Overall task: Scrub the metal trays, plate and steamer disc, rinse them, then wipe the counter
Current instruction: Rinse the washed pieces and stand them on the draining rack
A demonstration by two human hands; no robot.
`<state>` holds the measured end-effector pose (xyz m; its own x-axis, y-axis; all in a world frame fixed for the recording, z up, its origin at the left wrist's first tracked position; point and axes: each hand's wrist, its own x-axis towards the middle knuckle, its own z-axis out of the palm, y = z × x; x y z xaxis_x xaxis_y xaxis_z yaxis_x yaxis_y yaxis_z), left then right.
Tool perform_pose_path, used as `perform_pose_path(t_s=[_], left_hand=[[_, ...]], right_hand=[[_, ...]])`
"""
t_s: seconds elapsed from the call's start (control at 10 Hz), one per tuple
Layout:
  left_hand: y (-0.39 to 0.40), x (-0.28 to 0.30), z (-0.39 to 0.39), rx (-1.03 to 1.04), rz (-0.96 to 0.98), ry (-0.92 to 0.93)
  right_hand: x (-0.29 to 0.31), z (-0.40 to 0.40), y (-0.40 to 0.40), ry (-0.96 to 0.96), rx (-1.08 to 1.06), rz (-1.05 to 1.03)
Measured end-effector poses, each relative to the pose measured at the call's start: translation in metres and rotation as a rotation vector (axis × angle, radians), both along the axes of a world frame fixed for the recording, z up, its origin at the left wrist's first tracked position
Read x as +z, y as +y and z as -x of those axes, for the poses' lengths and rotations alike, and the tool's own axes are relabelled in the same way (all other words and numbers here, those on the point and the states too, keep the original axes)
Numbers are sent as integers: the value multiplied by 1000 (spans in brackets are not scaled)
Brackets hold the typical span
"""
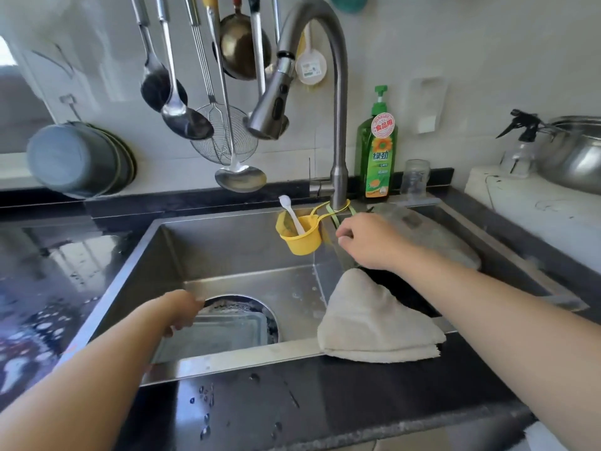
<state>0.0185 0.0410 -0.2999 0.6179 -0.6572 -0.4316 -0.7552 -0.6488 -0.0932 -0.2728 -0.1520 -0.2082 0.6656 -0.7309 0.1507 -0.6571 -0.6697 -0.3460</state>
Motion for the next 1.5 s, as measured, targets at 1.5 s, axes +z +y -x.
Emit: perform_pose_path(t_s=[1.5], left_hand=[[3,-29,-22,293,121,254]], right_hand=[[-81,-42,48,46,81,190]])
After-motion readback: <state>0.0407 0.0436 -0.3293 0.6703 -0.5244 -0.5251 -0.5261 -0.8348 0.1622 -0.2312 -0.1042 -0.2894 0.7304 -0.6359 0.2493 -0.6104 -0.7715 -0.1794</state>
